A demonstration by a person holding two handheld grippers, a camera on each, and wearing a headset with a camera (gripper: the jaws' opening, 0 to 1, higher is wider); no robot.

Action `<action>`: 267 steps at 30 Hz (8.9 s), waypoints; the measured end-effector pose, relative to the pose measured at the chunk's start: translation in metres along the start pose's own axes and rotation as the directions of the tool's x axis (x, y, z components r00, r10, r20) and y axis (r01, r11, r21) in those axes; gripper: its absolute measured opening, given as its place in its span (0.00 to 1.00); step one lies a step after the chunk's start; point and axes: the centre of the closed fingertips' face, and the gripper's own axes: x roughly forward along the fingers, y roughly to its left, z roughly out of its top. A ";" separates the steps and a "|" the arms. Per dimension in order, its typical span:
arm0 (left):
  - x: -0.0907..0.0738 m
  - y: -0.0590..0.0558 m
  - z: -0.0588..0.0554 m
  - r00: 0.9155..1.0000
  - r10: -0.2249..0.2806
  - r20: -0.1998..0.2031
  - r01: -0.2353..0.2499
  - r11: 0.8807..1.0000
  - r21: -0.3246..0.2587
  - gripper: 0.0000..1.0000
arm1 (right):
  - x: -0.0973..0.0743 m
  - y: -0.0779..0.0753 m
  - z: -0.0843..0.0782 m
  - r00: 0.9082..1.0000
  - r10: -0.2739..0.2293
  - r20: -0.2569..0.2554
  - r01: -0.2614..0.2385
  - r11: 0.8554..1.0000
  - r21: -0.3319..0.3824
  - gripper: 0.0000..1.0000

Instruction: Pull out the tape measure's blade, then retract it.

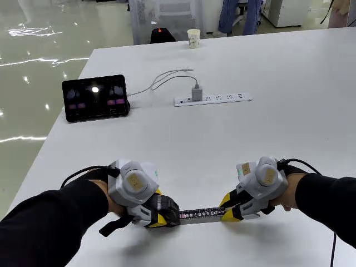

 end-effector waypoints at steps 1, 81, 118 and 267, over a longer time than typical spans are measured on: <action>0.000 0.000 0.000 1.000 0.000 0.000 0.000 1.000 0.000 0.30 | 0.000 0.000 -0.001 1.000 -0.001 0.000 0.001 1.000 0.000 0.10; -0.001 -0.001 0.000 1.000 0.000 0.014 0.000 1.000 -0.011 0.30 | -0.049 -0.006 -0.056 0.997 -0.036 -0.062 0.037 0.999 0.022 0.10; -0.001 0.000 -0.001 1.000 0.004 0.016 -0.004 1.000 -0.008 0.30 | -0.080 -0.004 -0.087 0.995 -0.060 -0.086 0.065 0.996 0.054 0.10; -0.109 0.009 -0.105 0.819 0.557 0.137 -0.337 0.661 -0.670 0.99 | -0.182 0.042 -0.134 0.799 -0.601 -0.014 0.512 0.667 0.542 0.99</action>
